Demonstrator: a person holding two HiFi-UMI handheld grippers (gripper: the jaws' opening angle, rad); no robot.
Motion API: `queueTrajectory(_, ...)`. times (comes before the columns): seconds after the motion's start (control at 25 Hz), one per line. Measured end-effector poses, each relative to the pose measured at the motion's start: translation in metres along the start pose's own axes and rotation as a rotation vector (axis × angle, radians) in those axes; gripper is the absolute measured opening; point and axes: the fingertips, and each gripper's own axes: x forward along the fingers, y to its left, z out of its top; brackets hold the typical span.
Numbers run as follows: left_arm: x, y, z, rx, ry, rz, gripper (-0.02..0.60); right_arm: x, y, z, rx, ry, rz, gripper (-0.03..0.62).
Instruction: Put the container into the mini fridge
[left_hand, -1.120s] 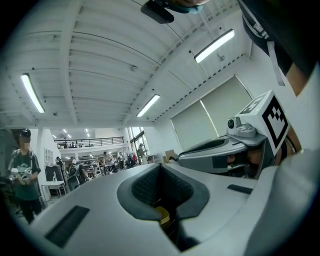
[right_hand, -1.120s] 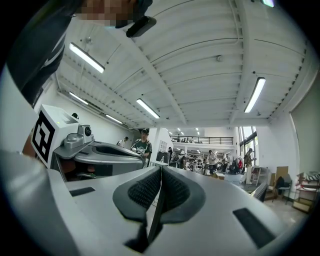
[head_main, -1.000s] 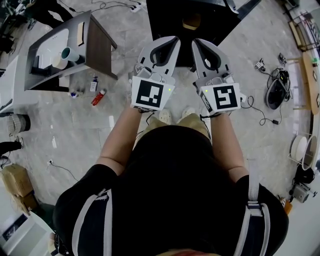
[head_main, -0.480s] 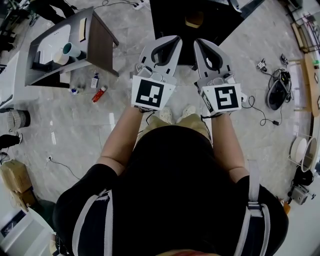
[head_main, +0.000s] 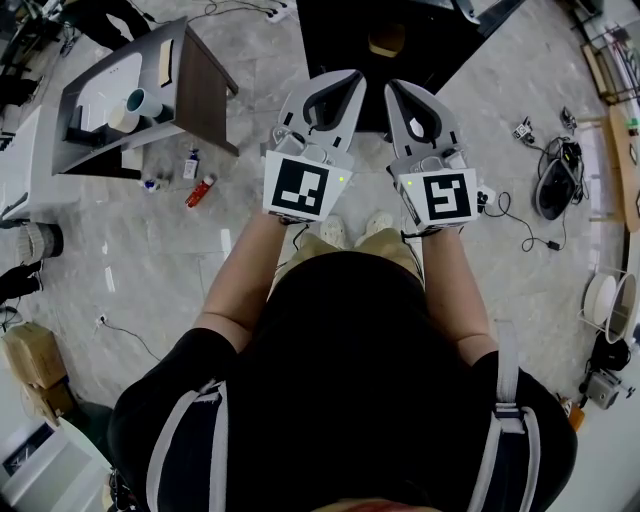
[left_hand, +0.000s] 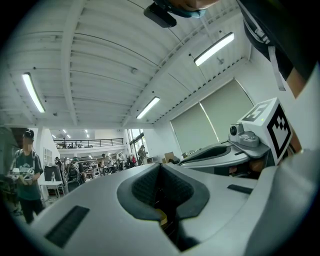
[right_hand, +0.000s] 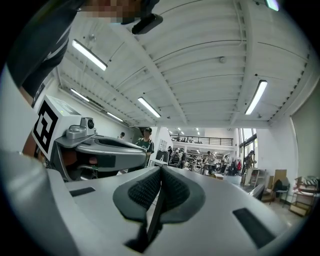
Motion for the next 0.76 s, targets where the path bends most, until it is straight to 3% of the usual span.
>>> queueTrajectory(0.76, 0.0066, -0.0068, 0.0008, 0.007, 0.009, -0.021, 0.023, -0.0043, -0.0017, -0.0012, -0.004, 0.003, 0.011, 0.037)
